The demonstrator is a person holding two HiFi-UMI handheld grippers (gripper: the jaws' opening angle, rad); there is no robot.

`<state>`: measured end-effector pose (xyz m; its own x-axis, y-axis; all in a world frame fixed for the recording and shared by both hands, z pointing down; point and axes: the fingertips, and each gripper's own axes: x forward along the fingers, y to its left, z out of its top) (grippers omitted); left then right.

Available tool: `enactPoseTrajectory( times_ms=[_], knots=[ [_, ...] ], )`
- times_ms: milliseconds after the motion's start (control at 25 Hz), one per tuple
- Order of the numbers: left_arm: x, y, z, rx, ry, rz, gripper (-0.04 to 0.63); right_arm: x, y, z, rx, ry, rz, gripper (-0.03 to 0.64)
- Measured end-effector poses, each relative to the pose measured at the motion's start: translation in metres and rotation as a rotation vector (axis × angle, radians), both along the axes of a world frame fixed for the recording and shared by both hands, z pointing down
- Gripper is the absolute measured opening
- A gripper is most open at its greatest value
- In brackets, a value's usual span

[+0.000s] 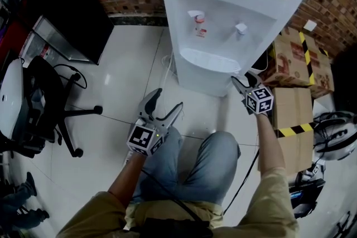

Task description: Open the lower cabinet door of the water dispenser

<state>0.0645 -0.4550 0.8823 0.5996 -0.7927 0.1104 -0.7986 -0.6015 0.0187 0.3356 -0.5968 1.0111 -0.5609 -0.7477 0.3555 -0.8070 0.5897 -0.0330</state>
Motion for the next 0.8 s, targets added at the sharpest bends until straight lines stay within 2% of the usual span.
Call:
enactPoseTrajectory(
  times_ms=[400, 560, 800],
  knots=[
    [0.012, 0.005, 0.006, -0.011, -0.016, 0.047, 0.324, -0.003, 0.012, -0.001, -0.04, -0.008, 0.017, 0.256],
    [0.014, 0.003, 0.01, -0.016, -0.002, 0.051, 0.324, -0.009, 0.039, -0.001, -0.038, 0.04, -0.07, 0.207],
    [0.017, 0.004, 0.009, -0.013, 0.02, 0.069, 0.324, -0.039, 0.094, 0.001, -0.068, 0.132, -0.273, 0.189]
  ],
)
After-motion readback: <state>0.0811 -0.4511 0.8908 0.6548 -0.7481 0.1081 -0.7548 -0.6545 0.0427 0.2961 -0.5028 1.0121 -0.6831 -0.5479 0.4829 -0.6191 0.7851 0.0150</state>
